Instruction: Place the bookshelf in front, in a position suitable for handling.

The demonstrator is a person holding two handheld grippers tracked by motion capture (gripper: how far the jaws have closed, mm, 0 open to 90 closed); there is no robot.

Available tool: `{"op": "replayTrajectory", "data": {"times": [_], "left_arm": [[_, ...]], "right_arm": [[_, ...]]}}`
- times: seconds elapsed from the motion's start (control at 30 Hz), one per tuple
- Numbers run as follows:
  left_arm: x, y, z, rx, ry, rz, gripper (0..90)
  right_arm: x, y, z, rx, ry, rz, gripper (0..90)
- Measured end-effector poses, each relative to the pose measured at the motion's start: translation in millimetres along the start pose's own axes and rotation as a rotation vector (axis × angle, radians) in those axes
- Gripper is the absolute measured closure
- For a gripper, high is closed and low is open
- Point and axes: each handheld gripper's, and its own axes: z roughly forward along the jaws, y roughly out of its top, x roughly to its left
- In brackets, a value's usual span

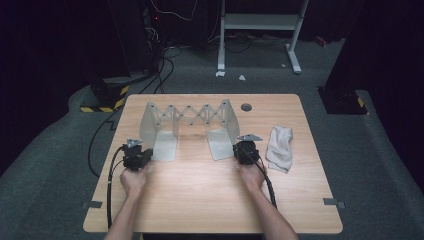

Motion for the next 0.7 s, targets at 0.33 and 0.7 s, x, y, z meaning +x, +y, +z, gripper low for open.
{"op": "replayTrajectory", "data": {"times": [0.33,0.7], "left_arm": [[-15.7,-1.2,1.7,0.004,-0.029,0.036,87.5],[-32.9,-2.3,2.3,0.017,-0.073,0.061,87.4]], "right_arm": [[-14.2,-6.6,-9.1,-0.006,-0.034,0.019,90.0],[-29.1,-16.6,-23.6,-0.003,-0.057,0.036,90.0]]}}
